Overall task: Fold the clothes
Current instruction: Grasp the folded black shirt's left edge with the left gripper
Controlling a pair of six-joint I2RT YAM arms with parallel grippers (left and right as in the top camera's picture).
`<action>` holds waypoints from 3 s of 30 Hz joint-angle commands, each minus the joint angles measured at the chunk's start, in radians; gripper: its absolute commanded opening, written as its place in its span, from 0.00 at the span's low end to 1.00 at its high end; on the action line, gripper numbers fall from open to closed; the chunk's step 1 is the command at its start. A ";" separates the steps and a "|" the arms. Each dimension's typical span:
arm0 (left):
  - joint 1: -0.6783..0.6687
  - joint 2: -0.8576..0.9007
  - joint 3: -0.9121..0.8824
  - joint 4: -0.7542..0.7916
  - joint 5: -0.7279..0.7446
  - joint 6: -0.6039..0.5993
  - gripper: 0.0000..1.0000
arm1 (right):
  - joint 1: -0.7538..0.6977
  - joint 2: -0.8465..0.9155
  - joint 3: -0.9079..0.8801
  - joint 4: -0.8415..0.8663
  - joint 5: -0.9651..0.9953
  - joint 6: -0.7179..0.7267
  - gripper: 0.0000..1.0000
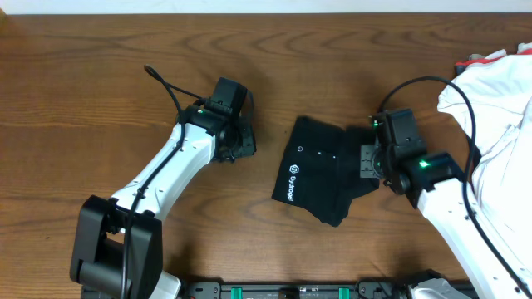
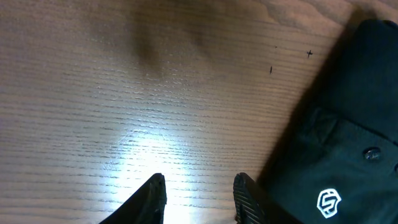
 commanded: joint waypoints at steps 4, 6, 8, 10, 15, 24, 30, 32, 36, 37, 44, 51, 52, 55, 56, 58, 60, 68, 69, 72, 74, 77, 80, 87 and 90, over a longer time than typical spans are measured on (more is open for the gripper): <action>0.006 -0.013 0.014 0.005 -0.005 0.010 0.42 | 0.007 0.019 0.005 0.015 -0.387 -0.124 0.20; 0.006 -0.013 0.014 0.005 -0.004 0.010 0.43 | 0.021 0.069 -0.016 0.020 -0.384 -0.126 0.20; 0.006 -0.013 0.014 0.004 -0.004 0.010 0.44 | 0.026 0.131 -0.034 0.017 -0.368 -0.131 0.20; 0.006 -0.013 0.014 0.003 -0.004 0.010 0.46 | 0.024 0.202 -0.045 -0.003 -0.317 -0.132 0.19; 0.006 -0.013 0.014 -0.012 -0.002 0.010 0.48 | -0.001 0.277 -0.043 -0.196 -0.195 -0.079 0.16; 0.006 -0.013 0.014 0.014 0.046 0.010 0.55 | -0.010 0.133 -0.023 -0.282 -0.147 -0.060 0.15; -0.006 -0.013 0.013 0.148 0.233 0.011 0.57 | -0.032 -0.063 -0.012 -0.090 -0.153 -0.043 0.17; -0.023 -0.012 0.013 0.202 0.235 0.014 0.63 | -0.038 -0.097 -0.012 -0.007 -0.152 -0.027 0.18; -0.069 0.020 0.013 0.311 0.234 0.025 0.68 | -0.038 -0.066 -0.019 0.110 -0.152 0.008 0.20; -0.080 0.032 0.013 0.328 0.233 0.030 0.68 | -0.038 -0.046 -0.021 0.126 -0.151 0.008 0.21; -0.150 0.169 0.013 0.416 0.227 0.029 0.67 | -0.042 0.206 -0.021 0.210 -0.157 0.047 0.18; -0.163 0.275 0.013 0.417 0.228 0.029 0.50 | -0.045 0.343 -0.021 0.102 0.029 0.071 0.11; -0.163 0.284 0.013 0.405 0.228 0.030 0.44 | -0.049 0.343 -0.021 0.074 0.075 0.087 0.09; -0.159 0.288 0.013 0.360 0.223 0.067 0.29 | -0.064 0.330 -0.020 0.019 0.126 0.090 0.09; -0.153 0.288 0.013 0.350 0.223 0.074 0.25 | -0.071 0.319 -0.020 0.009 0.119 0.090 0.11; -0.130 0.284 0.013 0.327 0.224 0.073 0.19 | -0.087 0.294 -0.020 -0.011 0.112 0.090 0.14; -0.100 0.278 0.013 0.307 0.227 0.060 0.19 | -0.103 0.264 -0.020 -0.029 0.112 0.090 0.17; 0.047 0.174 0.013 0.164 0.251 0.059 0.76 | -0.121 0.144 -0.020 -0.077 0.063 0.030 0.59; 0.064 0.159 0.013 0.141 0.251 0.059 0.80 | -0.121 0.137 -0.020 -0.080 0.052 0.030 0.63; 0.098 0.137 0.013 0.084 0.253 0.059 0.96 | -0.121 0.135 -0.020 -0.079 0.010 0.030 0.67; 0.103 0.137 0.013 0.051 0.282 0.060 0.99 | -0.121 0.135 -0.020 -0.074 -0.012 0.030 0.68; 0.085 0.138 0.005 0.047 0.383 0.098 0.99 | -0.122 0.135 -0.020 -0.069 -0.011 0.030 0.68; 0.042 0.140 -0.006 0.079 0.404 0.134 0.99 | -0.122 0.135 -0.020 -0.063 -0.011 0.030 0.68; -0.047 0.143 -0.045 0.114 0.404 0.130 0.94 | -0.121 0.135 -0.020 -0.066 -0.011 0.030 0.68; -0.076 0.143 -0.069 0.124 0.403 0.071 0.90 | -0.121 0.135 -0.020 -0.072 -0.011 0.030 0.68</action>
